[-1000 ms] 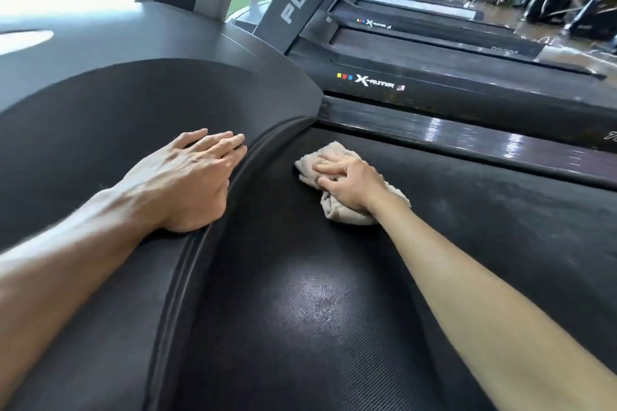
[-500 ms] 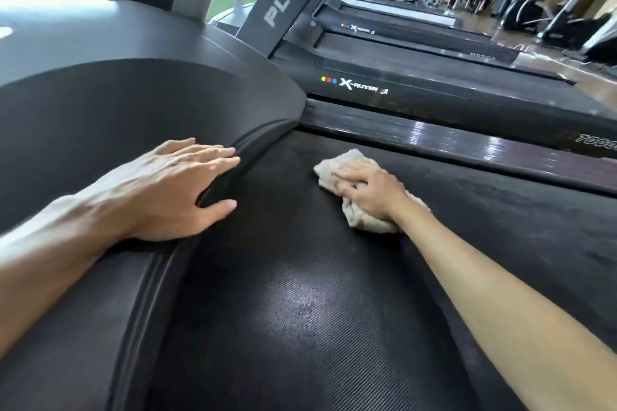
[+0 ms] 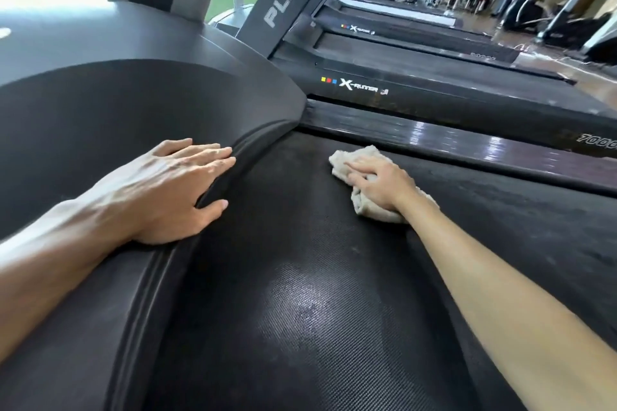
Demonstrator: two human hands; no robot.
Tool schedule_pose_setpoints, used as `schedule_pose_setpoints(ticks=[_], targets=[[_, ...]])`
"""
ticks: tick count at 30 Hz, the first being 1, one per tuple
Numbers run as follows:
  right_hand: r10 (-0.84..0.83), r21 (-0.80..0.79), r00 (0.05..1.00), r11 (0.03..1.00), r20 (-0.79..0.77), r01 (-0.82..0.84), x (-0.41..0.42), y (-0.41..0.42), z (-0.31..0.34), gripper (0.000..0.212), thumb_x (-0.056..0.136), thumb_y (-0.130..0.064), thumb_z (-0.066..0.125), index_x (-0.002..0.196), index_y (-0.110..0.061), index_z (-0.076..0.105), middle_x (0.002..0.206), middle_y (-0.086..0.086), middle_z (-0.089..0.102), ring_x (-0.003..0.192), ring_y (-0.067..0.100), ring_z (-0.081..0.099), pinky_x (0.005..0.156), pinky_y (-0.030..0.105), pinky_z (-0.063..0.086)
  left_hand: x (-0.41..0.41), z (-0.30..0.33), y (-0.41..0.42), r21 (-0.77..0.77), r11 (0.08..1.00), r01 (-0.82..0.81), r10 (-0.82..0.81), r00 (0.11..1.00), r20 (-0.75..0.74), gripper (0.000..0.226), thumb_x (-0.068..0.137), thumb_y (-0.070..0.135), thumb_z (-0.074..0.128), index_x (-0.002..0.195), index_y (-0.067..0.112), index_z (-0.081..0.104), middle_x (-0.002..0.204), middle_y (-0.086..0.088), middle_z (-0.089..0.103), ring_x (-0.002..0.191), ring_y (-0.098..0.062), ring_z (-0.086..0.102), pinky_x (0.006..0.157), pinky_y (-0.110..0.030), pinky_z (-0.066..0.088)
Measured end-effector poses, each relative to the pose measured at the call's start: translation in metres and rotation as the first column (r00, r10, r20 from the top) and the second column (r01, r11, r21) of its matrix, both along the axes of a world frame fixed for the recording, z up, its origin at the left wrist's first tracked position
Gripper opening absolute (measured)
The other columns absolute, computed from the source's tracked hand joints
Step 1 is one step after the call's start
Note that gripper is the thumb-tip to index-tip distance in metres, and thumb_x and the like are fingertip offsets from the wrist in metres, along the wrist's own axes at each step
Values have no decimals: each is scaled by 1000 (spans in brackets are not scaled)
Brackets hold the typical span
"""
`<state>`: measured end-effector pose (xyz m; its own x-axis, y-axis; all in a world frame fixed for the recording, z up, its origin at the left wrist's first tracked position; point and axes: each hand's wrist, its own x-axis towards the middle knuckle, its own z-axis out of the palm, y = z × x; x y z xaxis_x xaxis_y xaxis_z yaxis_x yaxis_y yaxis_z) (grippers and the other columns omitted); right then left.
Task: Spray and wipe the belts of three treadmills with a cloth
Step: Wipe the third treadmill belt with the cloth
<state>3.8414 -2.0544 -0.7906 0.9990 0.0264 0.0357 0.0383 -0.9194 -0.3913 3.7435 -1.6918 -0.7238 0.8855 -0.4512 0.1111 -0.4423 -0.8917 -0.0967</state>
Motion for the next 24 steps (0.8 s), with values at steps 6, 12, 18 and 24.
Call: schedule_pose_setpoints(ticks=[6,12,18,24], targets=[[126,-61,992,990,-3,-126,49,61,-4,70,81,-79,33,141,-51,55,153,-19,50,145,17,42,120,42,32,2,-1,4,1,1000,-2,2,1000,9,95,78,70,4,160,28,26,166,16,16,148,7,2,123,-23,-1],[269,5,963,963,13,-270,-15,24,-7,37,98,-42,60,134,-47,64,154,-25,46,149,0,29,123,29,24,1,-1,1,2,999,-45,45,999,15,92,82,67,12,162,23,21,168,11,9,152,1,0,124,-24,-4],[-48,-38,998,998,34,49,48,44,-1,40,101,-49,47,140,-54,55,153,-10,51,140,25,47,111,36,39,-1,1,-5,92,989,-113,110,993,34,83,97,61,24,163,14,6,170,-3,-3,156,-10,-8,127,-32,-3],[97,-146,995,985,5,-96,70,96,3,37,97,-55,35,124,-53,59,144,-7,56,132,29,50,109,46,42,1,1,-5,102,989,-108,107,994,21,79,101,52,34,163,13,4,170,-4,-5,156,-11,-9,127,-32,-2]])
